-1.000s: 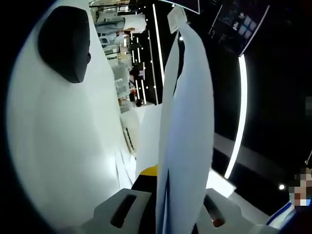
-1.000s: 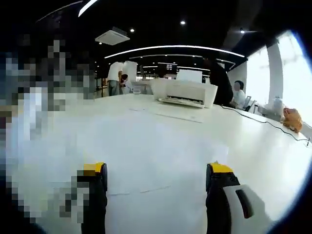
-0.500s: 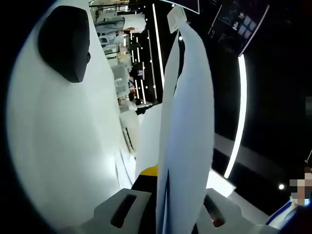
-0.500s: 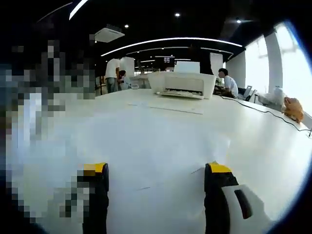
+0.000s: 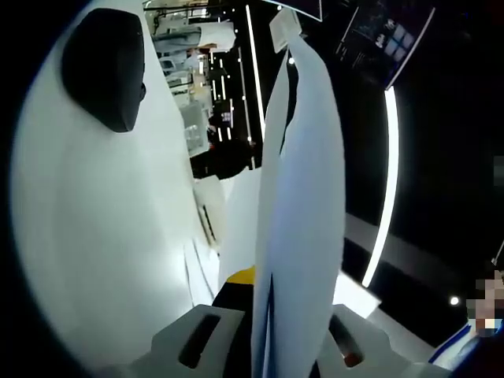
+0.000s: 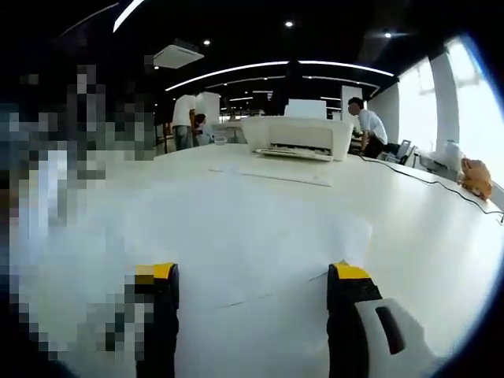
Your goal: Organize the stack of printing papers by aligning and flattening the scattered papers on the table
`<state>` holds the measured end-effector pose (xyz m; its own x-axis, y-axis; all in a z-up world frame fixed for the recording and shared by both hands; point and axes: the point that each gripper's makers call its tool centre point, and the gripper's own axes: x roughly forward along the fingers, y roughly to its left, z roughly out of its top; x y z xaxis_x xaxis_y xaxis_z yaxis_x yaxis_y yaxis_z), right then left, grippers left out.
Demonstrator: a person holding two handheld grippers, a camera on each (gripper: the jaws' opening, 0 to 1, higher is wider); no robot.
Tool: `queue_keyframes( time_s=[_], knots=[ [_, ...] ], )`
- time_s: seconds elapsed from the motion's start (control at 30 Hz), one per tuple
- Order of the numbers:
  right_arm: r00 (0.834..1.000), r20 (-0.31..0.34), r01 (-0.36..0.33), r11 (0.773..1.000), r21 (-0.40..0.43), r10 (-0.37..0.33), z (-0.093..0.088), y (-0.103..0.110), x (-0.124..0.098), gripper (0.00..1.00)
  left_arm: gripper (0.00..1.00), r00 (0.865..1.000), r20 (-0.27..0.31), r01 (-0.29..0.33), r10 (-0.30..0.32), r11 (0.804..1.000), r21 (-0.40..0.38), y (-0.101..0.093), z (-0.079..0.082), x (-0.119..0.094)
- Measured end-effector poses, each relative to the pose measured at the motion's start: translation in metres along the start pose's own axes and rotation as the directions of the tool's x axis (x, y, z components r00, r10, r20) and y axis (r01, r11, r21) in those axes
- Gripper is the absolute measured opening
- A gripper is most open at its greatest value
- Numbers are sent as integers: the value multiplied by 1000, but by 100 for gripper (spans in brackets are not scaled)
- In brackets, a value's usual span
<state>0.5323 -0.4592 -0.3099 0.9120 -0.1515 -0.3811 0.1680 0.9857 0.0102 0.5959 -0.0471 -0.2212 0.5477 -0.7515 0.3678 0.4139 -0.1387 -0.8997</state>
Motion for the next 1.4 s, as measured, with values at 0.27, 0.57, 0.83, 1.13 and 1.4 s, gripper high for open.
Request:
queue_keyframes(
  time_s=[0.27,0.57,0.83,1.13,1.4],
  knots=[
    [1000,-11,-20,1000,-9,20,1,-1,5,69,6,1000,0,2,-2,1000,0,0,1,0],
    [1000,-17,-24,1000,-12,24,3,1,12,64,6,1000,1,2,-2,1000,-2,1,3,0],
    [999,-12,-53,998,-29,53,6,7,19,54,6,1000,2,3,-3,1000,-3,2,4,0],
    [999,-29,-43,999,-18,43,8,2,27,62,6,1000,1,4,-4,1000,-6,2,4,0],
    [998,-51,-29,1000,-11,29,10,-1,28,49,6,1000,-2,5,-5,1000,-7,3,4,0]
  ],
)
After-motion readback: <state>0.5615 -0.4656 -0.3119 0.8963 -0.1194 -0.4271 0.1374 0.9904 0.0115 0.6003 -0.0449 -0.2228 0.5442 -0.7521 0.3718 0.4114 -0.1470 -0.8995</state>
